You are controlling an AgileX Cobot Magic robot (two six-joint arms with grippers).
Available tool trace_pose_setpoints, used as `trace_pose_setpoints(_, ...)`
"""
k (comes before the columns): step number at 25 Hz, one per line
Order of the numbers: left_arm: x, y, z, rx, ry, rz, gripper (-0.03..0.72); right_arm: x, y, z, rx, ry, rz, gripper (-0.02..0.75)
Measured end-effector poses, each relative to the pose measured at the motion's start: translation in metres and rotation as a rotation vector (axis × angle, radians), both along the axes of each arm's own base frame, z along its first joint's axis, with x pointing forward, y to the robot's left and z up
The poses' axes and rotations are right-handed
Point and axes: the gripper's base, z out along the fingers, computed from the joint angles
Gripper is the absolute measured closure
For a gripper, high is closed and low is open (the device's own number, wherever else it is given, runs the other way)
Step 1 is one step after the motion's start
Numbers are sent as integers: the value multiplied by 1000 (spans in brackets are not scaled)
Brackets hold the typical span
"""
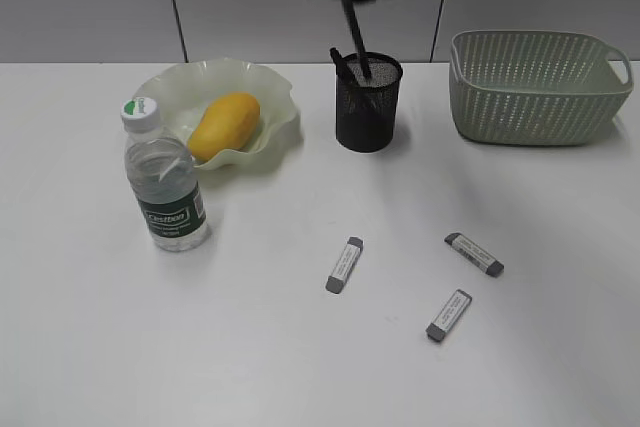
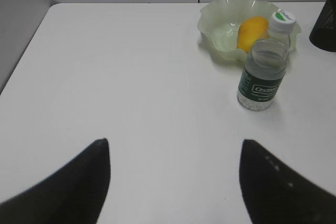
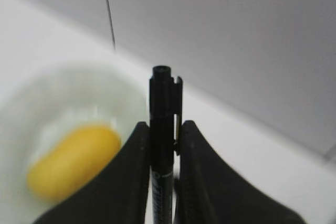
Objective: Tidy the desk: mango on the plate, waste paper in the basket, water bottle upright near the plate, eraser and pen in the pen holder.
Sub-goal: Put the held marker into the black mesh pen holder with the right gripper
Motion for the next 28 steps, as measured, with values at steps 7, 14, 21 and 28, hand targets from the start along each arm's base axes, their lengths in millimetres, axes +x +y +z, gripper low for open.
trace_pose_setpoints(7, 0, 0, 0, 0, 0, 0, 117, 22, -45, -56, 241, -328, -115, 596)
trace_pose_setpoints(14, 0, 0, 0, -1, 0, -1, 117, 37, -50, -120, 209, -290, -164, 560)
trace_pose_setpoints(21, 0, 0, 0, -1, 0, -1, 117, 24, -55, -84, 146, -133, -173, 200)
trace_pose_setpoints(28, 0, 0, 0, -1, 0, -1, 117, -67, -92, 3, -185, 277, -97, 305)
